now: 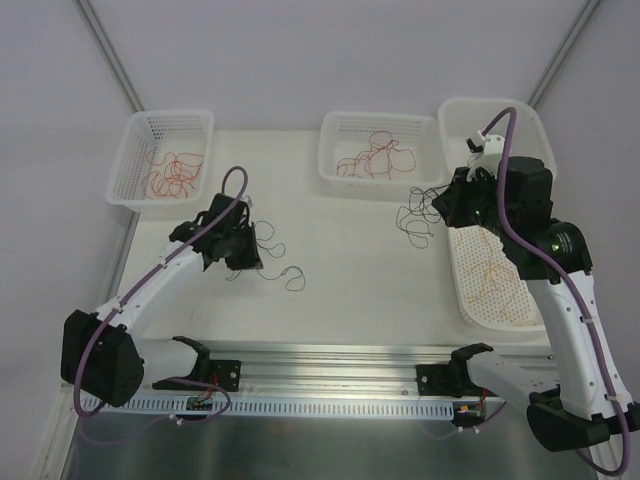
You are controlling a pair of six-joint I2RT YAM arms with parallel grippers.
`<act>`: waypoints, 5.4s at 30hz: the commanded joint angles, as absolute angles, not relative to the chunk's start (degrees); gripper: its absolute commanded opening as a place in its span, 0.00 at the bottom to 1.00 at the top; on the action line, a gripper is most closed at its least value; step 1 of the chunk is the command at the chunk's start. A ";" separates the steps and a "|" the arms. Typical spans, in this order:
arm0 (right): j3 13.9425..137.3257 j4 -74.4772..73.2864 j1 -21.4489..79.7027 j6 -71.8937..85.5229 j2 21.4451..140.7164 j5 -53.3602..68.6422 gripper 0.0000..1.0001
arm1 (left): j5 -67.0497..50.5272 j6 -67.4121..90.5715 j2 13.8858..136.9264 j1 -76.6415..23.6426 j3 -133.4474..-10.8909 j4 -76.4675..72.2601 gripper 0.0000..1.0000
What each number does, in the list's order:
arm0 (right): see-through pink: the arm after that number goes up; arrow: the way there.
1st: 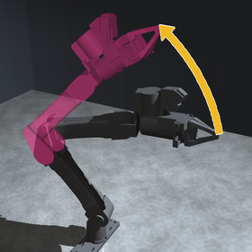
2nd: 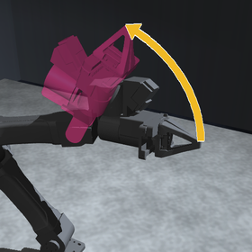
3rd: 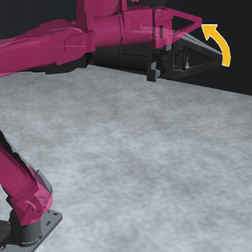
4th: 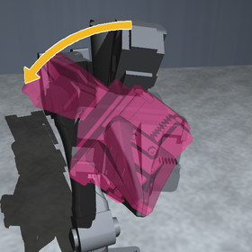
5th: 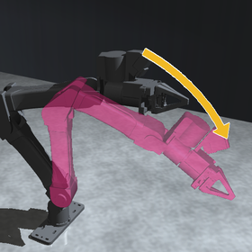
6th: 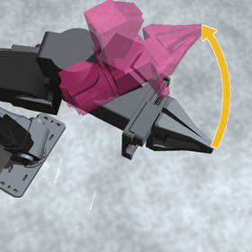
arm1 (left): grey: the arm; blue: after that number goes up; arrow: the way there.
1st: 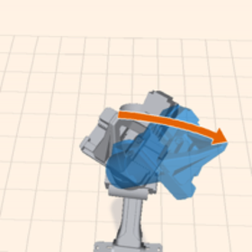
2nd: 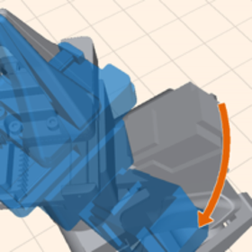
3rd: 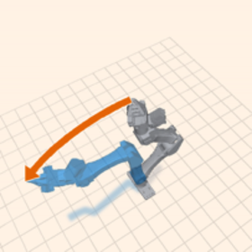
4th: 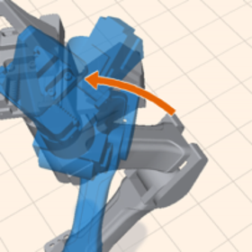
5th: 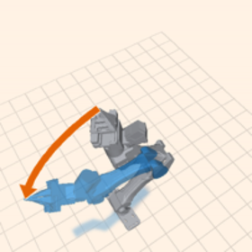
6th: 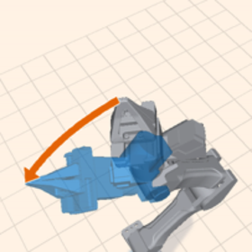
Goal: Untangle the cables
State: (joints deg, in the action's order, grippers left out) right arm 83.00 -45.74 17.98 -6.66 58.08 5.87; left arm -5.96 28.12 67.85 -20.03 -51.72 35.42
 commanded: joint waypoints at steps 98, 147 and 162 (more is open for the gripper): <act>47.99 -4.31 38.85 13.27 71.28 8.26 0.97 | -5.01 24.96 92.91 -26.72 -56.42 19.07 0.17; 50.89 13.80 45.97 9.58 83.59 30.59 0.46 | -17.23 36.12 74.36 -33.49 -63.72 18.63 0.00; 54.49 -2.89 44.56 3.60 75.95 24.26 0.01 | -7.92 27.69 69.18 -33.40 -63.19 18.72 0.45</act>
State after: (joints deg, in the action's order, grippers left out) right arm 50.87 1.43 45.39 5.63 79.13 26.06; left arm -12.12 31.64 72.60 -33.06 -61.91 19.51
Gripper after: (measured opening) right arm 0.019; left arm 0.408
